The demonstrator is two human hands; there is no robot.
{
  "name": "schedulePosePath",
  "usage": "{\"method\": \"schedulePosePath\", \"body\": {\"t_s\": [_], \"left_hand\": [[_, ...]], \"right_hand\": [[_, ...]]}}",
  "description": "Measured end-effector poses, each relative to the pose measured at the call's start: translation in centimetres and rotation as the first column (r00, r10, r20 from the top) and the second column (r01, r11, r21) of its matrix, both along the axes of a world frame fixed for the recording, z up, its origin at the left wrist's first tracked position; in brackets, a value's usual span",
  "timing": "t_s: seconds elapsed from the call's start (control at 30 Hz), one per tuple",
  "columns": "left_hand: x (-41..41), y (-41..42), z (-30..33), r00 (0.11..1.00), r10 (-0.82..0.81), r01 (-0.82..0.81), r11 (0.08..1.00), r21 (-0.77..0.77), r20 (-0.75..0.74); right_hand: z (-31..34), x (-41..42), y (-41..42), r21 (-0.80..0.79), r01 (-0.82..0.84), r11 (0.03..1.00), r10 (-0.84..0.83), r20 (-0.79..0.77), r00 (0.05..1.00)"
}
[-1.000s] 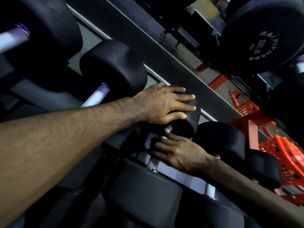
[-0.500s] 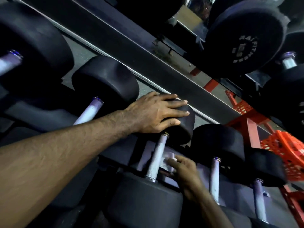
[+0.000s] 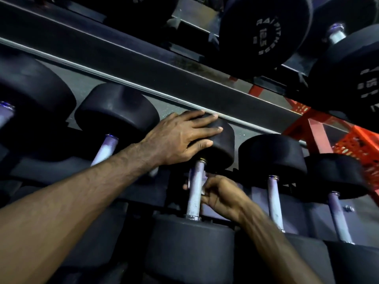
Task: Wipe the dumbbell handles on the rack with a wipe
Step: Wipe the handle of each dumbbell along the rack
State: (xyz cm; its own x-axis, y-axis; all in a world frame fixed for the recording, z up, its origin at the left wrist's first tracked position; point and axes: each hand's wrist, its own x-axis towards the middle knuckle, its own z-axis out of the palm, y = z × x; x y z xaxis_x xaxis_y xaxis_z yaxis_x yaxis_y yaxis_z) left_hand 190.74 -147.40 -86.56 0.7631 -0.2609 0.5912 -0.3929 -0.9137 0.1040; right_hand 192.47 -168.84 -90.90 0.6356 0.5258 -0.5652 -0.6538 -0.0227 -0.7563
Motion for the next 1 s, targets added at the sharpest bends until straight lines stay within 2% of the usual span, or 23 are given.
{"method": "schedulePosePath", "body": {"t_s": [0.1, 0.13, 0.23, 0.27, 0.33, 0.4, 0.47, 0.53, 0.6, 0.7, 0.77, 0.87, 0.93, 1.0], "left_hand": [[-0.1, 0.0, 0.1, 0.999, 0.003, -0.003, 1.000, -0.004, -0.039], [-0.2, -0.1, 0.2, 0.999, 0.005, -0.006, 1.000, -0.005, -0.050], [-0.3, -0.2, 0.2, 0.998, 0.009, -0.010, 1.000, -0.010, -0.058], [-0.4, -0.1, 0.2, 0.998, 0.009, -0.010, 1.000, -0.014, -0.059], [-0.4, -0.2, 0.2, 0.998, 0.002, -0.004, 1.000, -0.023, -0.067], [-0.4, -0.2, 0.3, 0.997, -0.005, 0.003, 1.000, -0.026, -0.074], [-0.4, -0.1, 0.4, 0.997, -0.003, 0.001, 1.000, -0.028, -0.079], [-0.5, 0.0, 0.3, 0.996, -0.004, 0.002, 1.000, -0.027, -0.084], [-0.7, 0.0, 0.4, 0.996, -0.008, 0.005, 0.999, -0.035, -0.092], [-1.0, 0.2, 0.6, 0.991, -0.030, 0.023, 0.998, -0.061, -0.129], [-1.0, 0.6, 0.5, 0.987, -0.062, 0.054, 0.997, -0.060, -0.147], [-1.7, 2.4, 1.0, 0.990, -0.049, 0.051, 0.999, 0.015, -0.135], [-2.5, 3.9, 1.7, 0.996, -0.028, 0.034, 0.997, 0.072, -0.083], [-3.3, 6.2, 2.2, 0.999, -0.003, 0.006, 0.995, 0.097, -0.032]], "right_hand": [[0.1, -1.5, -1.0, -0.110, -0.196, 0.974, 0.196, -0.011, 0.981], [0.3, -1.4, -0.9, -0.096, -0.190, 0.977, 0.190, -0.007, 0.982], [0.8, -0.1, -0.2, -0.001, -0.008, 1.000, 0.008, 0.039, 0.999], [0.8, 0.0, -0.3, 0.003, 0.001, 1.000, -0.001, 0.031, 1.000], [0.9, -0.9, -1.1, -0.105, -0.159, 0.982, 0.164, 0.046, 0.985], [1.0, -1.9, -2.1, -0.230, -0.316, 0.921, 0.337, 0.059, 0.940], [1.4, -2.0, -1.9, -0.227, -0.286, 0.931, 0.315, 0.106, 0.943], [1.9, -1.6, -1.0, -0.142, -0.128, 0.982, 0.151, 0.162, 0.975], [1.8, -1.0, -0.8, -0.135, -0.024, 0.991, 0.052, 0.211, 0.976], [1.7, -1.1, -2.1, -0.240, -0.175, 0.955, 0.220, 0.179, 0.959], [2.1, -1.1, -3.2, -0.355, -0.270, 0.895, 0.353, 0.196, 0.915], [3.8, -0.7, -3.4, -0.427, -0.114, 0.897, 0.310, 0.423, 0.852], [5.3, -0.8, -3.1, -0.413, 0.032, 0.910, 0.254, 0.618, 0.744], [6.3, -1.2, -2.1, -0.380, 0.100, 0.920, 0.251, 0.764, 0.595]]}}
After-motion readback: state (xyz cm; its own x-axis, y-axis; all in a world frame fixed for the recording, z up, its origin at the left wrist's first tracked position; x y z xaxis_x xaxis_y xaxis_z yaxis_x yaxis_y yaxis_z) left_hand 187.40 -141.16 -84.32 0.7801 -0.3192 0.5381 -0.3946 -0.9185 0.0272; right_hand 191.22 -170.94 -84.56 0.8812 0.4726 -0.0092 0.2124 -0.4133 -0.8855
